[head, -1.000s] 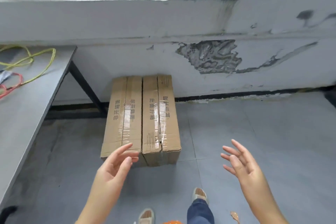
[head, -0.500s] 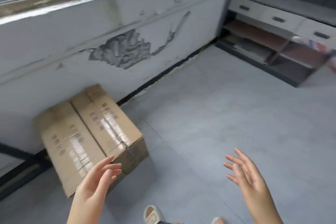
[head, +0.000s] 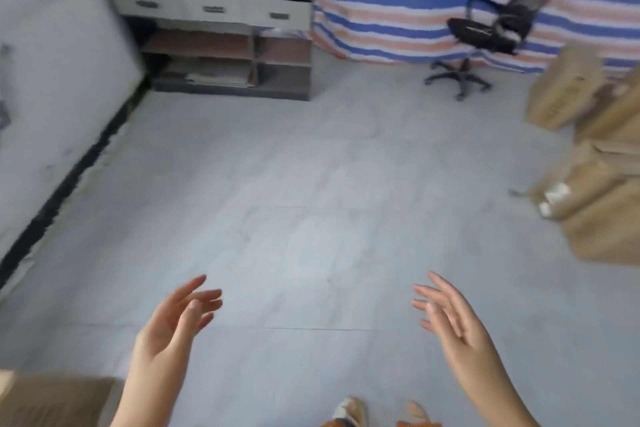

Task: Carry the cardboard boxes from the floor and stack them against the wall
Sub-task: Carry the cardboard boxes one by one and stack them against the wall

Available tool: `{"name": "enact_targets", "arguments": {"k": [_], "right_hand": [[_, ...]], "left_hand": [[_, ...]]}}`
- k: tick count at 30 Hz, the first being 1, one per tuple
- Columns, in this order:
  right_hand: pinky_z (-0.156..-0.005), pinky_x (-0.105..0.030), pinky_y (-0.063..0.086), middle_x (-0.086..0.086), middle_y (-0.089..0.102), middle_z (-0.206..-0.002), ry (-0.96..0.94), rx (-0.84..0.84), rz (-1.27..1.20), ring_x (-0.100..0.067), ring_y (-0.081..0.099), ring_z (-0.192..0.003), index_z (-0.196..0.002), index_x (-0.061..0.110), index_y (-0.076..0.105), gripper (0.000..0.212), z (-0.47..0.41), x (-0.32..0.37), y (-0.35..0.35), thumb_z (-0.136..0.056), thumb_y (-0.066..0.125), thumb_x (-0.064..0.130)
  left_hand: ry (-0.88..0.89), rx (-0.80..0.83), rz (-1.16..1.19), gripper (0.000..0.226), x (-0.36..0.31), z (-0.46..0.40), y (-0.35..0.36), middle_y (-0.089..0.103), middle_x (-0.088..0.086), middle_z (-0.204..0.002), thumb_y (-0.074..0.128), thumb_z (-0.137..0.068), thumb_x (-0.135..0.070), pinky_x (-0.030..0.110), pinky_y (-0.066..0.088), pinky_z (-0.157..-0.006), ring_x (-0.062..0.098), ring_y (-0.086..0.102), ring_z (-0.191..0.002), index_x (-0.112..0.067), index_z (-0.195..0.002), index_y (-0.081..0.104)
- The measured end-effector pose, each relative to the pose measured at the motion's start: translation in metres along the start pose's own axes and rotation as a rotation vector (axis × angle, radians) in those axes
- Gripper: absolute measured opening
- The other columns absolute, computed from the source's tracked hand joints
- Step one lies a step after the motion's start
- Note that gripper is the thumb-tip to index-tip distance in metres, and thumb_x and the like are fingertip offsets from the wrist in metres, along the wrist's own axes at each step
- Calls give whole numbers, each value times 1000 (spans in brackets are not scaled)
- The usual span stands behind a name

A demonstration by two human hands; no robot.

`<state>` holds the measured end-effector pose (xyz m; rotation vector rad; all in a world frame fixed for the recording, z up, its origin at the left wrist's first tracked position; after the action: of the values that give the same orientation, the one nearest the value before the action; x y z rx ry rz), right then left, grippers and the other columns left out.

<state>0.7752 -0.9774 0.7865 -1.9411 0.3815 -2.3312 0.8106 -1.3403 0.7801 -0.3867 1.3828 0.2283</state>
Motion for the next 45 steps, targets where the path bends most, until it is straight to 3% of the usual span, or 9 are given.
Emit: {"name": "enact_targets", "arguments": {"k": [3,6,11,17,29,32,37,40,45], "right_hand": [[-94,-36,50,4,65,-115,21,-160,-27,-3,66,-97,-119,33,51,36,-1,-15,-79,-93,47,8],[-88,-29,52,2,65,-116,67,-302,-79,-4,66,-97,-121,32,51,36,6,-32,-137,-95,46,8],[-88,-27,52,6,66,-114,184,-498,-147,-3,66,-98,-119,36,53,33,16,-64,-194,-95,47,14],[-100,-49,45,12,66,-113,310,-625,-118,-4,65,-100,-118,42,51,33,-13,-94,-243,-94,48,19],[-89,-34,51,12,64,-115,265,-927,-152,-1,65,-97,-119,41,51,30,-187,-77,-389,-96,46,24],[-80,-28,52,13,65,-113,290,-985,-241,-2,67,-96,-120,38,52,28,-210,-84,-415,-94,44,29],[-82,-29,56,4,64,-116,373,-1077,-302,-10,66,-100,-126,27,52,30,-233,-116,-475,-98,43,21],[-79,-25,56,1,64,-115,381,-1087,-297,-13,65,-100,-128,22,52,32,-257,-138,-527,-98,43,17],[-83,-29,53,7,66,-113,313,-1059,-270,-6,67,-96,-125,28,53,30,-312,-148,-645,-97,45,23]], "left_hand": [[35,186,31,21,-29,-5,96,73,3,-100,51,-95,-23,24,55,-82,15,69,-94,-26,-111,65],[44,354,-24,29,-50,-5,172,74,1,-96,45,-96,-5,27,54,-85,15,69,-92,-22,-109,63],[90,542,-169,30,-60,-19,270,73,-3,-98,46,-96,-5,28,52,-85,12,69,-92,-26,-110,63],[94,720,-214,29,-60,-50,387,73,-5,-97,46,-95,-3,24,53,-82,10,69,-89,-21,-110,64],[220,1007,-215,29,-151,-177,675,72,-7,-100,47,-97,-10,30,55,-83,10,68,-93,-29,-112,63],[237,1055,-233,30,-163,-192,735,72,-6,-101,46,-97,-11,30,51,-84,10,68,-94,-30,-113,63],[202,1122,-261,30,-158,-190,824,72,-4,-101,46,-97,-9,29,55,-85,12,68,-94,-29,-112,63],[176,1104,-262,30,-150,-186,877,72,-4,-99,46,-97,-7,29,55,-83,11,69,-92,-27,-111,63],[131,1011,-205,31,-156,-178,973,74,0,-93,46,-96,-1,24,55,-80,19,70,-90,-23,-105,66]]}}
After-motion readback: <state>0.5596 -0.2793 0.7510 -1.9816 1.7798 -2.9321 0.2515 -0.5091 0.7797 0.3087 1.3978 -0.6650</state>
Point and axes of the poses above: each hand's wrist, its own z-axis away from the middle knuckle, its own y-axis out of the palm, x = y × z, the point moved 6 cm from there along -z, towards the middle knuckle
